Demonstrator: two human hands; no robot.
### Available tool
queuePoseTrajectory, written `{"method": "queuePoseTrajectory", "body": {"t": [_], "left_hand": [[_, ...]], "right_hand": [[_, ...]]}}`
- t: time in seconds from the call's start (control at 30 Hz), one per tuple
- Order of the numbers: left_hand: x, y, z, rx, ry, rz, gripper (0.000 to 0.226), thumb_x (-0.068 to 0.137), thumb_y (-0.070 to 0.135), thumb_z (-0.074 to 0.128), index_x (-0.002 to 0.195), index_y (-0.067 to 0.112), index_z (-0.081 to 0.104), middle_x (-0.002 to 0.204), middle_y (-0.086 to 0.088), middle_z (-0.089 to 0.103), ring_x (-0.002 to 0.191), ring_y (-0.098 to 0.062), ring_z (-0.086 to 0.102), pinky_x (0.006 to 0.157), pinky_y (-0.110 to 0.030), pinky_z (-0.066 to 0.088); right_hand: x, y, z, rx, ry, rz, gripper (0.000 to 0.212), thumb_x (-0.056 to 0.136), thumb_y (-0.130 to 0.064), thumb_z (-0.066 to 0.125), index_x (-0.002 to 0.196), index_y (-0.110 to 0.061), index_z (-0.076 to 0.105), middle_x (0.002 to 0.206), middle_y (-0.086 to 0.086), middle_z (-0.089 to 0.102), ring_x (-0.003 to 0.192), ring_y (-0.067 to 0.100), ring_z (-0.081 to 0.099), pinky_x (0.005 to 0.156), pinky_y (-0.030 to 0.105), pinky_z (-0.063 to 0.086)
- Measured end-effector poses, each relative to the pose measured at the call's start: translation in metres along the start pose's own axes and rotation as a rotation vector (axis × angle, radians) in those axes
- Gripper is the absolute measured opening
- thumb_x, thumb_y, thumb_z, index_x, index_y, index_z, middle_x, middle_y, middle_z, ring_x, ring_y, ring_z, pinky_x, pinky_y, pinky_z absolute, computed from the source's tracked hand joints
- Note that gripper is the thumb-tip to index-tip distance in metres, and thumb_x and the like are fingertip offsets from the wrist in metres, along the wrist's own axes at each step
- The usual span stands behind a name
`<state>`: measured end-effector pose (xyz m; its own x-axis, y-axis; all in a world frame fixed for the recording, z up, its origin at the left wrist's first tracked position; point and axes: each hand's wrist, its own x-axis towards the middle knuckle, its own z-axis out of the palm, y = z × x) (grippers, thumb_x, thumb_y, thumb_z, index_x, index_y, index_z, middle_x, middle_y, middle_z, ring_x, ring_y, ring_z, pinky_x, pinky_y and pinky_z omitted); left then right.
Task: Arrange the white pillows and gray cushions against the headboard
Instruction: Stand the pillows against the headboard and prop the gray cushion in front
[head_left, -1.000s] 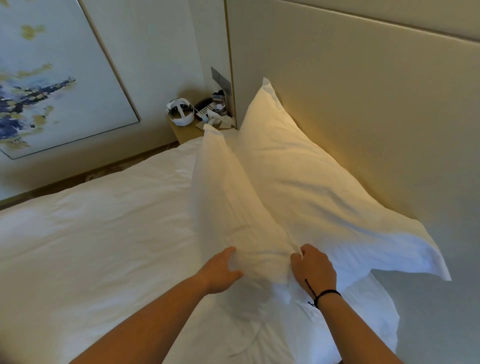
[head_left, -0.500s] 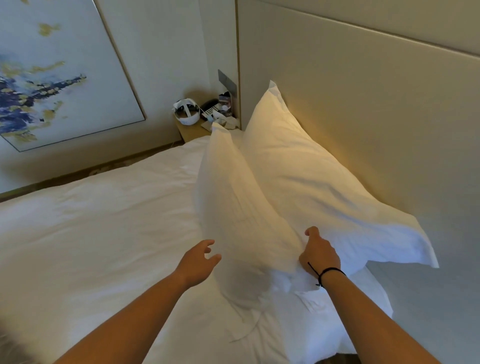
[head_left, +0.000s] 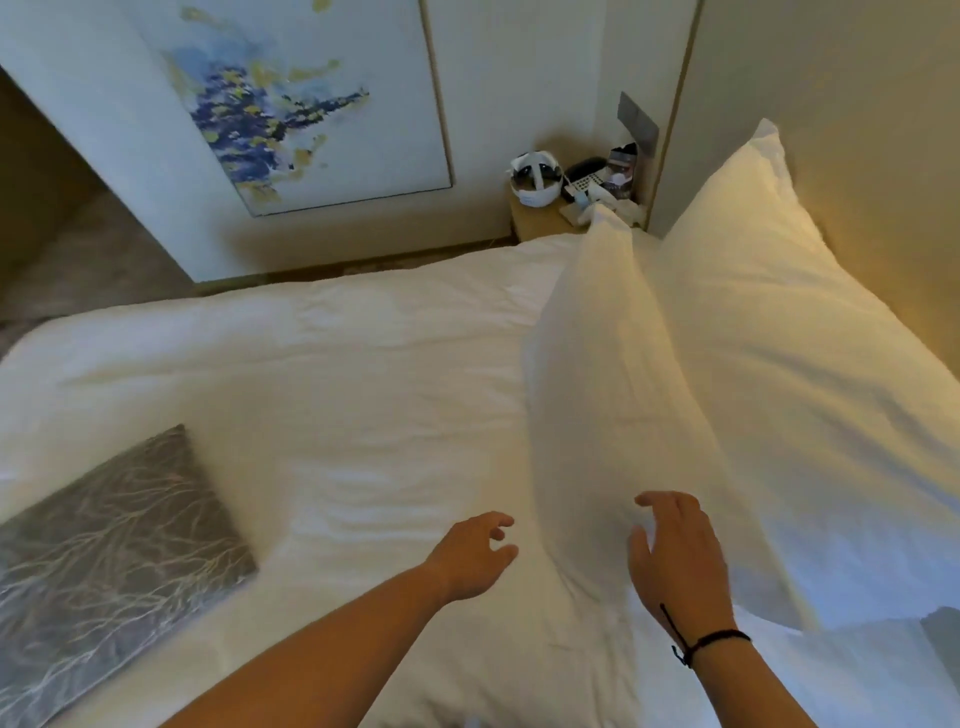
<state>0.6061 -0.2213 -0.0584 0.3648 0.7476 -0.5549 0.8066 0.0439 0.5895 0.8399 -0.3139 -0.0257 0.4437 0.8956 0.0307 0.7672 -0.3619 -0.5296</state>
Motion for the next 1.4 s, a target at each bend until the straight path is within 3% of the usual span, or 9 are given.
{"method": "queuePoseTrajectory", "body": {"t": [0.3, 0.63, 0.87, 1.13, 1.27, 1.3, 1.33, 1.37, 1.4], "left_hand": [[-0.110, -0.215, -0.087, -0.229, 0.399, -0.405, 0.045, 0.094, 0.038, 0.058, 0.137, 0.026, 0.050, 0.135, -0.001, 0.056, 0.118, -0.016, 0.055, 0.094, -0.024, 0.041], [-0.193, -0.454, -0.152, -0.421, 0.566, -0.535, 0.052, 0.093, 0.036, 0.058, 0.142, 0.029, 0.042, 0.148, 0.002, 0.043, 0.131, -0.020, 0.045, 0.105, -0.035, 0.041], [-0.237, -0.577, -0.216, -0.347, 0.605, -0.569, 0.051, 0.094, 0.033, 0.056, 0.142, 0.028, 0.040, 0.150, 0.001, 0.039, 0.134, -0.024, 0.039, 0.105, -0.045, 0.042], [-0.210, -0.643, -0.229, -0.149, 0.565, -0.527, 0.065, 0.094, 0.042, 0.055, 0.150, 0.031, 0.024, 0.162, -0.002, 0.017, 0.148, -0.028, 0.015, 0.115, -0.052, 0.030], [-0.202, -0.657, -0.207, -0.171, 0.512, -0.556, 0.072, 0.093, 0.046, 0.055, 0.152, 0.036, 0.014, 0.165, 0.006, 0.002, 0.149, -0.029, 0.013, 0.118, -0.054, 0.024], [-0.201, -0.661, -0.201, -0.162, 0.504, -0.559, 0.074, 0.093, 0.047, 0.054, 0.153, 0.037, 0.012, 0.164, 0.008, -0.004, 0.150, -0.027, 0.009, 0.119, -0.053, 0.021], [-0.201, -0.664, -0.196, -0.148, 0.502, -0.555, 0.075, 0.093, 0.046, 0.055, 0.153, 0.038, 0.010, 0.164, 0.010, -0.007, 0.150, -0.025, 0.006, 0.119, -0.052, 0.019], [-0.202, -0.667, -0.192, -0.135, 0.503, -0.547, 0.076, 0.093, 0.046, 0.055, 0.153, 0.038, 0.009, 0.164, 0.010, -0.010, 0.150, -0.024, 0.003, 0.120, -0.052, 0.017], [-0.202, -0.668, -0.189, -0.122, 0.505, -0.537, 0.077, 0.093, 0.045, 0.055, 0.153, 0.037, 0.008, 0.164, 0.010, -0.010, 0.151, -0.023, 0.002, 0.120, -0.051, 0.016]], "right_hand": [[-0.043, -0.178, 0.161, 0.143, -0.826, -0.172, 0.029, 0.095, -0.032, 0.056, 0.123, -0.027, 0.050, 0.116, -0.003, 0.056, 0.097, 0.015, 0.058, 0.084, 0.027, 0.047], [-0.131, -0.362, 0.319, 0.060, -1.073, -0.041, 0.028, 0.095, -0.027, 0.056, 0.122, -0.020, 0.051, 0.109, -0.002, 0.062, 0.102, 0.017, 0.059, 0.086, 0.028, 0.047], [-0.152, -0.461, 0.408, 0.075, -0.991, 0.181, 0.035, 0.096, -0.029, 0.056, 0.127, -0.016, 0.049, 0.119, 0.004, 0.058, 0.084, 0.010, 0.059, 0.060, 0.019, 0.043], [-0.122, -0.492, 0.483, -0.056, -0.726, 0.116, 0.033, 0.092, -0.035, 0.060, 0.121, -0.020, 0.055, 0.103, -0.002, 0.060, 0.067, 0.001, 0.052, 0.052, 0.017, 0.037], [-0.112, -0.488, 0.527, 0.027, -0.726, 0.229, 0.051, 0.090, -0.040, 0.063, 0.130, -0.013, 0.047, 0.133, 0.012, 0.056, 0.090, 0.026, 0.062, 0.071, 0.027, 0.046], [-0.110, -0.487, 0.536, 0.074, -0.774, 0.278, 0.061, 0.090, -0.041, 0.063, 0.138, -0.012, 0.040, 0.142, 0.015, 0.048, 0.097, 0.031, 0.062, 0.070, 0.025, 0.036], [-0.107, -0.488, 0.544, 0.140, -0.830, 0.348, 0.073, 0.090, -0.043, 0.064, 0.147, -0.012, 0.030, 0.147, 0.014, 0.043, 0.080, 0.020, 0.046, 0.071, 0.024, 0.030], [-0.104, -0.489, 0.552, 0.191, -0.868, 0.416, 0.085, 0.088, -0.047, 0.066, 0.152, -0.013, 0.021, 0.151, 0.013, 0.037, 0.129, 0.025, 0.032, 0.103, 0.034, 0.030], [-0.102, -0.490, 0.558, 0.207, -0.880, 0.463, 0.093, 0.085, -0.051, 0.068, 0.154, -0.015, 0.018, 0.153, 0.011, 0.035, 0.122, 0.027, 0.052, 0.092, 0.036, 0.046]]}}
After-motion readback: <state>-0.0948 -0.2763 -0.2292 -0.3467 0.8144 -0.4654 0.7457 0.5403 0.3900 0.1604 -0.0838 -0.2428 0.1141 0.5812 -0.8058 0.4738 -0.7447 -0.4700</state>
